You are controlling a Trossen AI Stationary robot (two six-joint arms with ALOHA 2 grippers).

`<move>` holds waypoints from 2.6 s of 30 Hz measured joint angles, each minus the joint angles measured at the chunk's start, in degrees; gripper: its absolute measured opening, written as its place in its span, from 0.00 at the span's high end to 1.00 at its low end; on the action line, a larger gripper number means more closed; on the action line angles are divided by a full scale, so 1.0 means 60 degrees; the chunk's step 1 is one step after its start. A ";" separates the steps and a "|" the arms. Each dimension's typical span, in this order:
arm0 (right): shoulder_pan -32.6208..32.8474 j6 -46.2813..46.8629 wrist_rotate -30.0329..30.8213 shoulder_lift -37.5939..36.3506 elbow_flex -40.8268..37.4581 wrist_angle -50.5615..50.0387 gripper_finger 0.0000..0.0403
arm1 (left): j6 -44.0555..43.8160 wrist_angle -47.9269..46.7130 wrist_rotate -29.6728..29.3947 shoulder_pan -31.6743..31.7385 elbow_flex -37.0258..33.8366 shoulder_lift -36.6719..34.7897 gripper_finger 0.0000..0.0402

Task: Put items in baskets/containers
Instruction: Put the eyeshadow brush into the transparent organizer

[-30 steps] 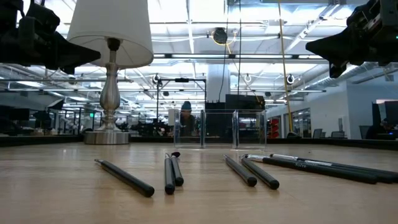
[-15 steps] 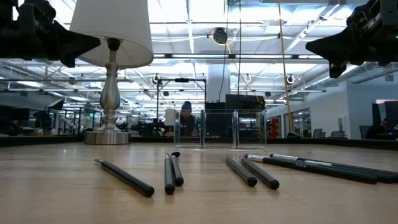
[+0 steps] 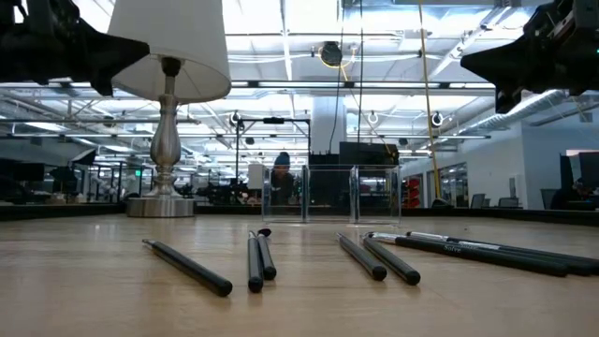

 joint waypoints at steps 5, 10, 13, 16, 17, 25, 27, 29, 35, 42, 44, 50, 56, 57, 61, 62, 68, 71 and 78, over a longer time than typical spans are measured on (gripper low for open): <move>-0.0001 0.0974 -0.0011 0.0000 0.0001 -0.0024 1.00 | -0.0023 -0.0014 -0.0150 0.0004 0.0000 0.0054 0.92; -0.0017 -0.0041 0.0071 0.0020 -0.0001 0.0086 1.00 | -0.1578 -0.1215 -0.0060 -0.0004 0.0004 0.0279 0.92; -0.0017 -0.0474 0.0033 0.0053 0.0001 -0.0295 1.00 | -0.1892 -0.1384 -0.0042 -0.0007 0.0004 0.0632 0.92; -0.0022 -0.0621 0.0314 0.0156 0.0003 -0.0660 1.00 | -0.2204 -0.1238 0.0442 -0.0010 0.0004 0.1146 0.92; -0.0025 -0.0622 0.0507 0.0211 0.0003 -0.0564 1.00 | -0.2261 -0.1149 0.0626 -0.0011 0.0004 0.1361 0.92; 0.0055 -0.1116 -0.0041 0.0989 0.0026 0.1166 1.00 | -0.1961 0.0430 0.1314 -0.0011 0.0004 0.3195 0.92; 0.0220 -0.0978 -0.0344 0.1435 0.0192 0.1572 1.00 | -0.1785 0.0749 0.1514 -0.0011 0.0004 0.3637 0.92; 0.0535 -0.0797 -0.0464 0.2061 0.0536 0.1614 1.00 | -0.1724 0.1162 0.1625 -0.0015 0.0004 0.3974 0.92; 0.2197 -0.0766 0.1173 0.5088 0.1791 0.1670 1.00 | -0.1787 0.1868 0.1627 -0.0012 0.0004 0.4510 0.92; 0.4149 -0.0228 0.3390 0.9392 0.5061 -0.0214 1.00 | -0.2255 0.1918 0.1627 -0.0015 0.0004 0.4539 0.92; 0.4483 0.0225 0.4086 1.0654 0.6287 -0.1527 1.00 | -0.2340 0.1798 0.1627 -0.0015 0.0004 0.4539 0.92; 0.4686 0.2191 0.4983 1.3543 0.9194 -0.4556 1.00 | -0.2551 0.1622 0.1648 -0.0015 0.0002 0.4539 0.92; 0.4182 0.3954 0.4241 1.5091 1.1158 -0.6188 1.00 | -0.2323 0.1627 0.1700 -0.0018 0.0001 0.4539 0.92; 0.4076 0.4171 0.3889 1.5294 1.1304 -0.6339 1.00 | -0.2176 0.1626 0.1700 -0.0015 0.0003 0.4539 0.92; 0.3784 0.4742 0.2868 1.6034 1.1330 -0.6673 1.00 | -0.1823 0.1632 0.1700 -0.0015 0.0000 0.4539 0.92; 0.3723 0.4892 0.2748 1.6161 1.1283 -0.6684 1.00 | -0.1819 0.1636 0.1700 -0.0015 0.0001 0.4539 0.92; 0.3611 0.6306 0.2450 1.6316 1.1088 -0.7199 0.99 | -0.2270 0.1685 0.1700 -0.0015 0.0003 0.4539 0.92; 0.3755 0.7445 0.2254 1.6175 1.1072 -0.7771 0.94 | -0.2267 0.1802 0.1700 -0.0015 0.0004 0.4539 0.92; 0.3934 0.8170 0.1802 1.6142 1.1073 -0.7778 0.70 | -0.2329 0.1509 0.1983 -0.0015 0.0003 0.4539 0.92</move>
